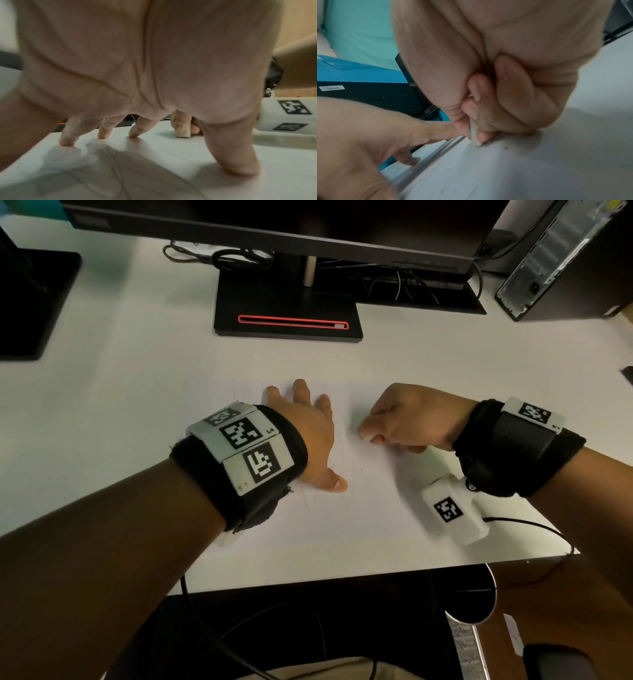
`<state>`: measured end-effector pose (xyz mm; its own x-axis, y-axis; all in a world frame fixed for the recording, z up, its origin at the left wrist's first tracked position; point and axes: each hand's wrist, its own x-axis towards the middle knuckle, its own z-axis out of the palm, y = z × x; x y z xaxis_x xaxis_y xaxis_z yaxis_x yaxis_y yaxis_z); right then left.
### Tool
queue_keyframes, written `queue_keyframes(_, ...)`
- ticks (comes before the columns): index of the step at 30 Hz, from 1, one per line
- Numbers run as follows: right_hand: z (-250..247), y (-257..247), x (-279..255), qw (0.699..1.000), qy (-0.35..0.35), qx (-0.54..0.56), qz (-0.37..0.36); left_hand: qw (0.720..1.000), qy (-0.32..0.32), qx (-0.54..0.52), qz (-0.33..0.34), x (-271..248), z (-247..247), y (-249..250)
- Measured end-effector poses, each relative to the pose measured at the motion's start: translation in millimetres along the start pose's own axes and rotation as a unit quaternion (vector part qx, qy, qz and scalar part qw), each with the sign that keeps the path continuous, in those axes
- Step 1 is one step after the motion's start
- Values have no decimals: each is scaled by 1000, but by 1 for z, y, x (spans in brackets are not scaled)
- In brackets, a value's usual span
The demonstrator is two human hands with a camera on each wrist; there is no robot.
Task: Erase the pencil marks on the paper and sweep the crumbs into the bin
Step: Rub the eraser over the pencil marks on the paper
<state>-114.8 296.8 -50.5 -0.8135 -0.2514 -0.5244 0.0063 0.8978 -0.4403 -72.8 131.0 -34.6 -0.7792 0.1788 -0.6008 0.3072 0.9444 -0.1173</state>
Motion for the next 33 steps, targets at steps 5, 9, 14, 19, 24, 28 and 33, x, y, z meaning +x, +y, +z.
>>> queue_keyframes(5, 8, -5, 2, 999, -39, 3, -5, 1000, -7, 3, 1, -2, -1, 0)
queue_keyframes(9, -2, -5, 10, 1000, 5, 9, 7, 1000, -11, 6, -1, -3, -2, 0)
queue_keyframes(14, 0, -14, 11, 1000, -28, 10, 9, 1000, -10, 3, 3, -4, -2, -1)
queue_keyframes(19, -3, -15, 17, 1000, -19, 1, 3, 1000, -11, 0, 2, -4, -2, -1)
queue_keyframes(24, -10, -13, 22, 1000, 10, 18, 23, 1000, -9, -1, 3, -1, 0, -2)
queue_keyframes(28, -3, -18, 22, 1000, -25, 14, 9, 1000, -3, -2, 8, -1, 0, -3)
queue_keyframes(33, -17, -18, 31, 999, 17, 30, 36, 1000, -1, 0, 3, 2, 2, -3)
